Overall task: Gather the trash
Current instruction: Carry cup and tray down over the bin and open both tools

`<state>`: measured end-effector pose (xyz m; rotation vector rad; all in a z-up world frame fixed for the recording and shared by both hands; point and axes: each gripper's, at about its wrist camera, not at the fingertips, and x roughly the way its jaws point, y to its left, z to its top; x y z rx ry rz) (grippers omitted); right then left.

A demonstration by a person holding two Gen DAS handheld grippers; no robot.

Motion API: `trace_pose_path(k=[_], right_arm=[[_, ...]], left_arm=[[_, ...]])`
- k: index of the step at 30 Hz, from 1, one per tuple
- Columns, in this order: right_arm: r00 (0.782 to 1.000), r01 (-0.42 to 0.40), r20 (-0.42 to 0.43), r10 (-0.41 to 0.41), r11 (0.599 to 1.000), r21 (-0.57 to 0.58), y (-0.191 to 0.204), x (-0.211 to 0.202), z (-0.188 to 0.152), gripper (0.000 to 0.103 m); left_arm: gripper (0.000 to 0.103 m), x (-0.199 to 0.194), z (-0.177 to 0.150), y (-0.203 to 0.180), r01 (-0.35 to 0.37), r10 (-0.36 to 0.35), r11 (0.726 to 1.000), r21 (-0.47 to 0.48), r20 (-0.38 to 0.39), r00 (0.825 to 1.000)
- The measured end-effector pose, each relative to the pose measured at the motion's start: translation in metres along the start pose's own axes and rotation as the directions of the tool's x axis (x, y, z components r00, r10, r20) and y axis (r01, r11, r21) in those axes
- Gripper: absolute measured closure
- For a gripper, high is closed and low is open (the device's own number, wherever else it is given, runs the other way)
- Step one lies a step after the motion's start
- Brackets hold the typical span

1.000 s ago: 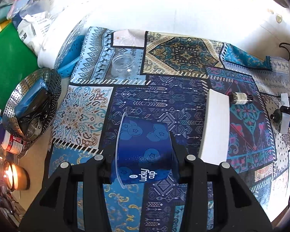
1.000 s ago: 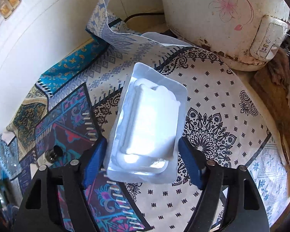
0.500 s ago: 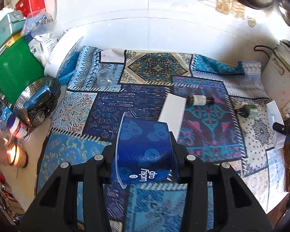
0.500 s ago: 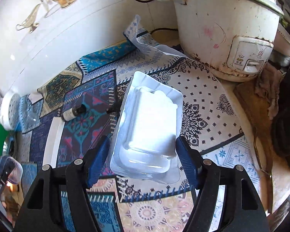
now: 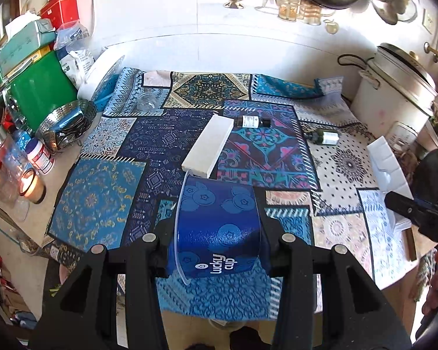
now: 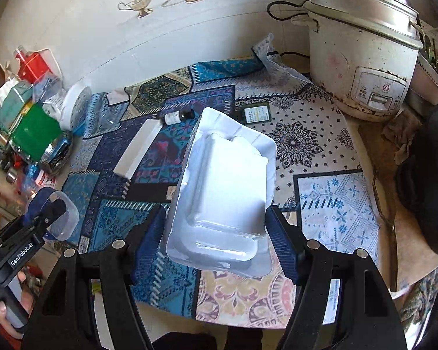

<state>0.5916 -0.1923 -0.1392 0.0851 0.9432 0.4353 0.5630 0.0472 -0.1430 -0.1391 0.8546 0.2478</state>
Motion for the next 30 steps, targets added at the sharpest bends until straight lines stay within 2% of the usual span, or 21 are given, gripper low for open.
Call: trace_pose_path(k=[8, 18, 24, 30], right_arm=[[1.0, -0.009, -0.003, 0.009, 1.0, 0.012, 0.047, -0.023, -0.064, 0.036], [0.998, 0.017, -0.056, -0.014, 0.998, 0.059, 0.102, -0.037, -0.164, 0.036], [0.99, 0.036, -0.136, -0.024, 0.996, 0.08, 0.111, -0.033, -0.216, 0.036], [0.973, 0.063, -0.226, -0.048, 0.996, 0.06, 0.105, -0.021, -0.25, 0.036]], left_arm=[[0.061, -0.043, -0.044, 0.025, 0.04, -0.041, 0.998, 0.044, 0.026, 0.999], [0.061, -0.085, -0.137, 0.074, 0.081, -0.078, 0.992, 0.095, -0.034, 0.996], [0.061, -0.085, -0.184, 0.085, 0.103, -0.092, 0.99, 0.098, -0.115, 0.989], [0.061, -0.073, -0.221, 0.082, 0.118, -0.102, 0.99, 0.075, -0.19, 0.977]])
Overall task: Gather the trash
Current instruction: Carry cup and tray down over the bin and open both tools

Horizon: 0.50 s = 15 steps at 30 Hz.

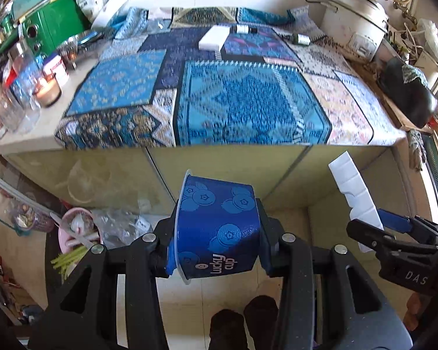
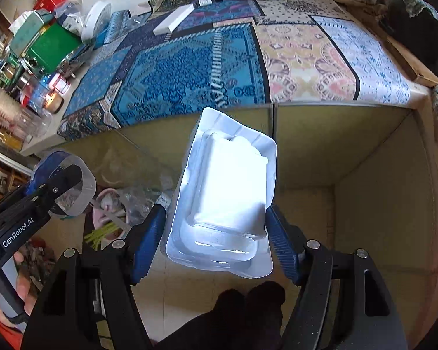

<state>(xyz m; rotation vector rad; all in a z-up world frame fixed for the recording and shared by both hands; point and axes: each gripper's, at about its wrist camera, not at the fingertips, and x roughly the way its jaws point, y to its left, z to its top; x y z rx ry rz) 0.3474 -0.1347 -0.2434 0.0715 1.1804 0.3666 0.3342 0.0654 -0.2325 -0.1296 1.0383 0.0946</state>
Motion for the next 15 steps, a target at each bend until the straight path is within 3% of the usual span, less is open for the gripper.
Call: trace_pose_path(k=[7, 15], right_arm=[[0.995, 0.017, -0.098, -0.017, 1.0, -0.005, -0.03, 0.056, -0.013, 0.036], [0.976, 0.033, -0.217, -0.033, 0.999, 0.0, -0.08, 0.185, -0.03, 0.036]], left_arm=[[0.061, 0.058, -0.026, -0.011, -0.019, 0.017, 1.0, -0.024, -0.079, 0.997], [0.061, 0.19, -0.078, -0.008, -0.039, 0.017, 0.991, -0.128, -0.167, 0.986]])
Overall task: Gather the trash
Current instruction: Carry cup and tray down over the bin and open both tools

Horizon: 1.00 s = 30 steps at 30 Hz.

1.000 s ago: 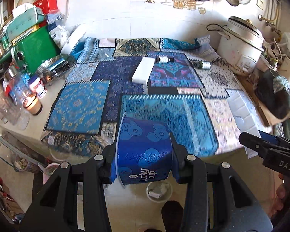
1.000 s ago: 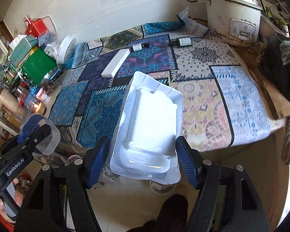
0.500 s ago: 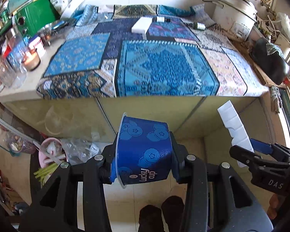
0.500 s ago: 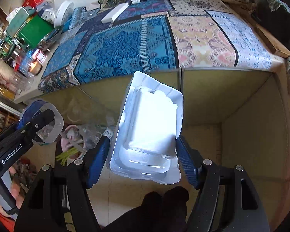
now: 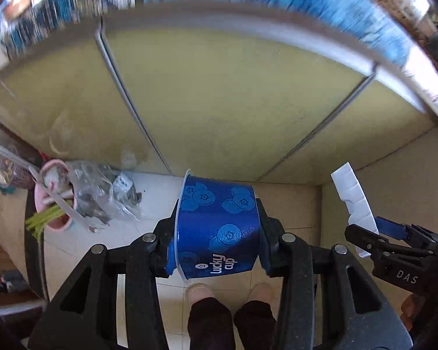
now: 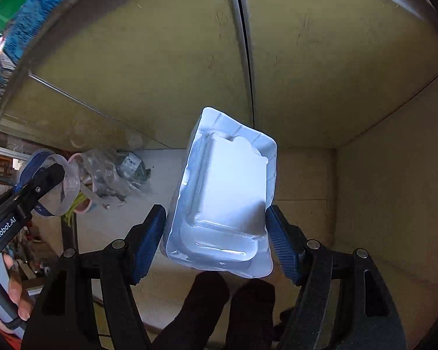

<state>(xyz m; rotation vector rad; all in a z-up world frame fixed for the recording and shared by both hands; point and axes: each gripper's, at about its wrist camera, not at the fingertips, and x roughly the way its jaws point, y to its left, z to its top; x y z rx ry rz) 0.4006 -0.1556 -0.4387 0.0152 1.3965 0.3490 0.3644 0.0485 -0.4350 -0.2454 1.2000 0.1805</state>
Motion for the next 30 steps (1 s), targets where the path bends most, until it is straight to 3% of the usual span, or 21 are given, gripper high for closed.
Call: trace_pose_path(k=[9, 17, 22, 30], right_arm=[[0.993, -0.049, -0.11, 0.043, 0.997, -0.058, -0.019, 0.186, 0.018, 0.036], [0.973, -0.11, -0.216, 0.086, 0.989, -0.103, -0.005, 0.311, 0.019, 0.032], [0.959, -0.125, -0.272, 0.076, 0.978, -0.167, 0.003, 0.353, 0.016, 0.028], [0.966, -0.123, -0.243, 0.088, 0.983, -0.136, -0.013, 0.348, 0.009, 0.027]], left_arm=[[0.061, 0.171, -0.054, 0.033, -0.02, 0.007, 0.986, -0.164, -0.08, 0.997], [0.061, 0.263, -0.075, 0.053, -0.036, 0.021, 0.984, -0.177, -0.087, 0.996], [0.061, 0.293, -0.078, 0.053, -0.048, 0.036, 0.987, -0.151, -0.077, 0.996], [0.061, 0.306, -0.075, 0.048, -0.036, 0.026, 0.99, -0.135, -0.078, 0.997]])
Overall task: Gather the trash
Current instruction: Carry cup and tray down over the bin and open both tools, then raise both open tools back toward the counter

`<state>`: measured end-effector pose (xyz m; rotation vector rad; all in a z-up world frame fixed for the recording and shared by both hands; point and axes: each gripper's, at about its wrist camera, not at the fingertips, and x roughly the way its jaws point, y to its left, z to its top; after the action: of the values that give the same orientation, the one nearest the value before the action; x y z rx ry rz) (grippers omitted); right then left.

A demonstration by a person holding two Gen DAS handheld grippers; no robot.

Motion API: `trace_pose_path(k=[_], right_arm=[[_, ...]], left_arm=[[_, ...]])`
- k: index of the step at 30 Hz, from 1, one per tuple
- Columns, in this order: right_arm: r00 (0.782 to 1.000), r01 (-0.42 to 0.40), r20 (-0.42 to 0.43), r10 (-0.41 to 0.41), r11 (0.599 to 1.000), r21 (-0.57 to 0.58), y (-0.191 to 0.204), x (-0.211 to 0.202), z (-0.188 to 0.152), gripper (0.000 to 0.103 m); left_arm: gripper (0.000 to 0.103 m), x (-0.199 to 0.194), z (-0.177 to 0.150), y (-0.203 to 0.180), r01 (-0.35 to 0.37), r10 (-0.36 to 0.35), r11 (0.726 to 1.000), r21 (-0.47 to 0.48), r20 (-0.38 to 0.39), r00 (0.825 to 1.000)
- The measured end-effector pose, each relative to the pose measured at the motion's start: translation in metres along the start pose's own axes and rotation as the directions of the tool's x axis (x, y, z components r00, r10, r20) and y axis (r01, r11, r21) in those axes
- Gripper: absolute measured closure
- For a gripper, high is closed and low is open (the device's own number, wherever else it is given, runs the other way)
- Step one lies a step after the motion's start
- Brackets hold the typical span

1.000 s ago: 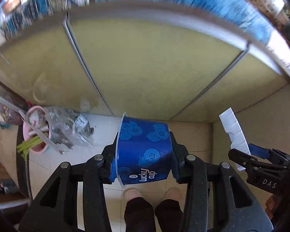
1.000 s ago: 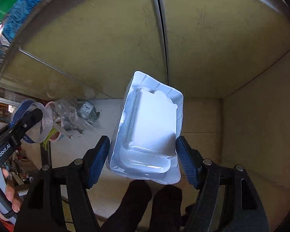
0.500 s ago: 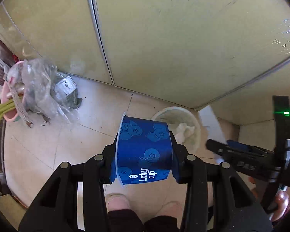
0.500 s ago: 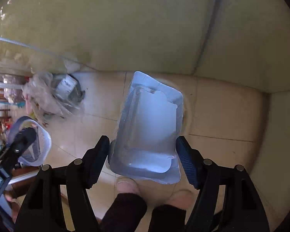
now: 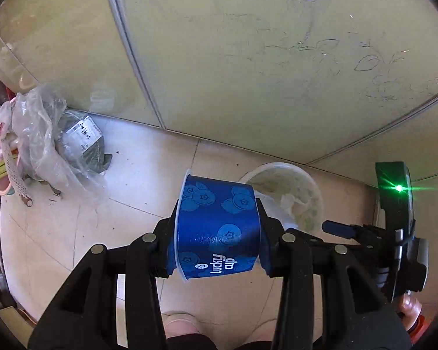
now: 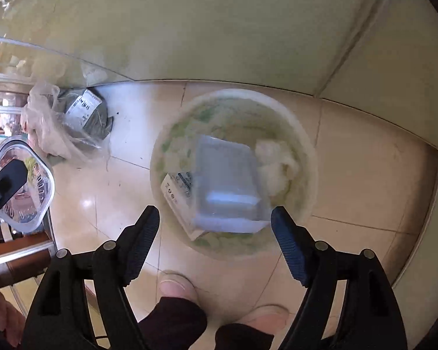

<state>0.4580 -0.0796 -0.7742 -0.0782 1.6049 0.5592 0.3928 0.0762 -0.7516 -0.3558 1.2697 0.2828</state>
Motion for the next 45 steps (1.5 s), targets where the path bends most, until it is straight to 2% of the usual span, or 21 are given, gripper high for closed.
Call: trace_pose_path(k=[7, 12, 16, 17, 20, 26, 31, 36, 41, 45], right_arm=[[0.997, -0.003, 0.082, -0.004, 0.996, 0.093, -0.028, -0.046, -0.019, 0.027], [0.988, -0.017, 0.154, -0.012, 0.982, 0.186, -0.048, -0.081, -0.036, 0.027], [0.982, -0.03, 0.189, -0.01, 0.978, 0.209, -0.051, -0.096, -0.041, 0.027], [0.98, -0.037, 0.199, -0.006, 0.977, 0.21, -0.051, -0.101, -0.043, 0.027], [0.971, -0.046, 0.237, -0.004, 0.978, 0.205, -0.048, -0.118, -0.046, 0.027], [0.956, -0.056, 0.295, 0.006, 0.985, 0.163, -0.028, -0.153, -0.051, 0.027], [0.949, -0.016, 0.315, -0.027, 0.991, 0.136, -0.001, -0.2, -0.057, 0.027], [0.935, 0.034, 0.346, -0.076, 0.991, 0.128, 0.027, -0.269, -0.069, 0.027], [0.911, 0.08, 0.394, -0.125, 0.989, 0.127, 0.058, -0.352, -0.086, 0.027], [0.881, 0.11, 0.446, -0.158, 0.985, 0.132, 0.085, -0.42, -0.103, 0.027]], left_arm=[[0.061, 0.007, 0.01, -0.023, 0.049, -0.047, 0.997, 0.051, -0.041, 0.998], [0.061, 0.025, 0.018, -0.045, 0.112, -0.105, 0.992, 0.063, -0.095, 0.99], [0.061, 0.036, 0.02, -0.062, 0.143, -0.133, 0.986, 0.082, -0.119, 0.984], [0.059, 0.034, 0.02, -0.067, 0.14, -0.129, 0.986, 0.091, -0.118, 0.985], [0.041, 0.026, 0.017, -0.074, 0.133, -0.122, 0.986, 0.104, -0.109, 0.987], [0.04, -0.005, 0.011, -0.071, 0.116, -0.103, 0.986, 0.123, -0.106, 0.989], [0.04, -0.074, 0.01, -0.061, 0.104, -0.094, 0.985, 0.135, -0.078, 0.992], [0.04, -0.179, 0.016, -0.051, 0.097, -0.094, 0.984, 0.152, -0.028, 0.995], [0.04, -0.289, 0.031, -0.041, 0.07, -0.078, 0.982, 0.175, 0.037, 0.996], [0.04, -0.383, 0.047, -0.031, 0.065, -0.085, 0.982, 0.177, 0.11, 0.99]])
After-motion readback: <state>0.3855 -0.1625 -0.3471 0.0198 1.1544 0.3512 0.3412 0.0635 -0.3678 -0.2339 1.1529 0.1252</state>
